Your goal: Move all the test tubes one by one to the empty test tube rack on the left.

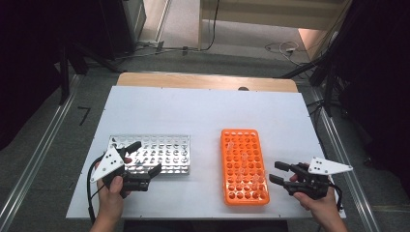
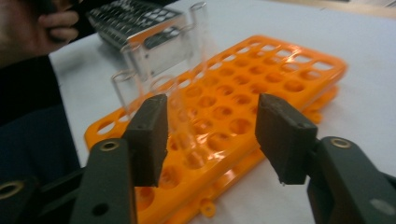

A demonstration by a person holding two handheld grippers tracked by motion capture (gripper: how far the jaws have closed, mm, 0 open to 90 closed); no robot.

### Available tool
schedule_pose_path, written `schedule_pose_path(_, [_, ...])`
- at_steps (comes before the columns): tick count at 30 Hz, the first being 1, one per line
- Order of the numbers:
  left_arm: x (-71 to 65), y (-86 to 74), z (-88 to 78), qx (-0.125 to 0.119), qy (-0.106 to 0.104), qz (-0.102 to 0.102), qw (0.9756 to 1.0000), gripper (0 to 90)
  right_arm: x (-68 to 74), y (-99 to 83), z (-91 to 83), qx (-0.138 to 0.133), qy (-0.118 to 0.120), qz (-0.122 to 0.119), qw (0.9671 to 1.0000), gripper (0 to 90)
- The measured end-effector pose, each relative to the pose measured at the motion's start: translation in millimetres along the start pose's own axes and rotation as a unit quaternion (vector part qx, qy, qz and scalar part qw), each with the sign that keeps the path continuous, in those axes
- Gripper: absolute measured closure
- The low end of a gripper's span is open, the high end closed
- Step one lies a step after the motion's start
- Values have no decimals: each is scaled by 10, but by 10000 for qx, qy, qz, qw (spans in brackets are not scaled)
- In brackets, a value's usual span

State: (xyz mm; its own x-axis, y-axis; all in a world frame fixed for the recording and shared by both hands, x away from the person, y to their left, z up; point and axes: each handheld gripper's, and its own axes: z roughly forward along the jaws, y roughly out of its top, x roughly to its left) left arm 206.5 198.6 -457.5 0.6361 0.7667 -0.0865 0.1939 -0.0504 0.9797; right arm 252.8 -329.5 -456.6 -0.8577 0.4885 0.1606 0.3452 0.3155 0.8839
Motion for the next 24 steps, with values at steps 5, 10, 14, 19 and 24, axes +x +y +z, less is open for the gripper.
schedule_pose_path(5, [0,0,1,-1,-8,1,10000,6,29,-48,116,341,256,-129,9990,556])
schedule_pose_path(10, [-4,1,5,-1,-20,-4,10000,6,40,-86,206,554,305,-216,9978,614])
schedule_pose_path(14, [-9,2,11,3,-31,1,10000,6,40,-93,243,586,259,-229,9977,639])
schedule_pose_path(19, [-18,3,21,9,-61,9,10000,6,53,-104,291,638,212,-331,9972,671])
schedule_pose_path(24, [-25,3,27,18,-60,17,10000,6,72,-104,315,648,141,-444,9968,689])
